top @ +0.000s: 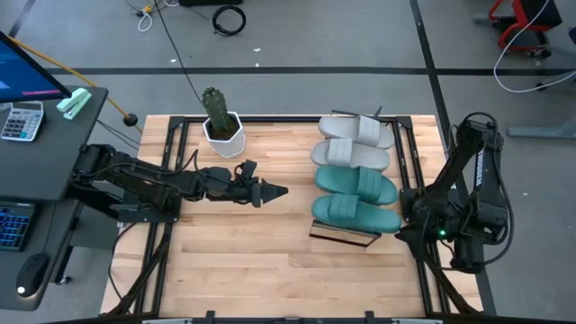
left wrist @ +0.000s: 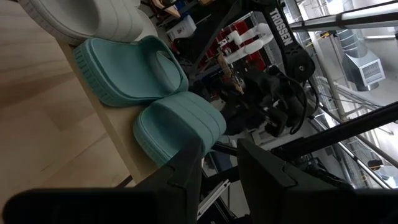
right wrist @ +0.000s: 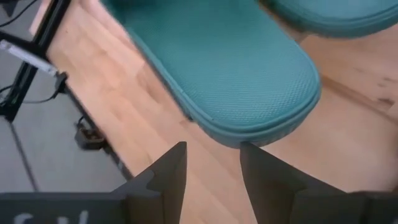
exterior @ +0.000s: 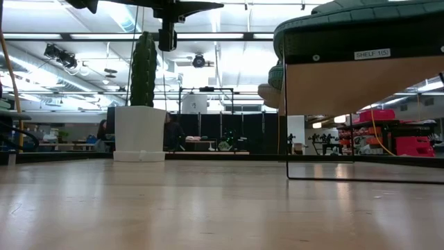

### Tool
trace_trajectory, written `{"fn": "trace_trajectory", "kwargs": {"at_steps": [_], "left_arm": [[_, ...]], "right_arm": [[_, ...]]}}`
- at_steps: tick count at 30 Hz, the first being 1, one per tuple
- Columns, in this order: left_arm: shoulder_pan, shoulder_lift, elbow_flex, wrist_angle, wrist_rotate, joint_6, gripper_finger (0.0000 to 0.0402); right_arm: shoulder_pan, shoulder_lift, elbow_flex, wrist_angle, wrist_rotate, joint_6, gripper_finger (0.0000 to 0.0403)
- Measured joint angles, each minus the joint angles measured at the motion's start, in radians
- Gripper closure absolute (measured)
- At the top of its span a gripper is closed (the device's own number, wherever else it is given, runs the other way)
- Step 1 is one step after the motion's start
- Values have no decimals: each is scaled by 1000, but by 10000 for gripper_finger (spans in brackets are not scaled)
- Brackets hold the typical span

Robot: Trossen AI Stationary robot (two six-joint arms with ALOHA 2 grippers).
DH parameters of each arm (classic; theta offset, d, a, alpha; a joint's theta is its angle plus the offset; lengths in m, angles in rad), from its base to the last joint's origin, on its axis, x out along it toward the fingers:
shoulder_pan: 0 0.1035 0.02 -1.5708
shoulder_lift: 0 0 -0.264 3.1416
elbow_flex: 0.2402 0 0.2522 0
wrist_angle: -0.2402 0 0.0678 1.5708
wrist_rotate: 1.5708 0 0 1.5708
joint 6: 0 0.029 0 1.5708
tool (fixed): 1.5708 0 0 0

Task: Pick and place slides into the shelf
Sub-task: Put the green slide on the shelf

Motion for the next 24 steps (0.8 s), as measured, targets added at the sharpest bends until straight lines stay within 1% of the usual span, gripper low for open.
{"fn": "trace_trajectory", "kwargs": {"at_steps": [7,12,19,24], "left_arm": [[0,0,0,0,0,-3,294],[-6,0,0,0,0,-6,294],[-21,0,0,0,0,-11,294],[-23,0,0,1,0,-11,294]], "right_arm": [[-76,0,0,-21,0,-62,245],[-108,0,0,-21,0,-101,245],[-114,0,0,36,1,-123,245],[-121,0,0,74,3,-187,245]]}}
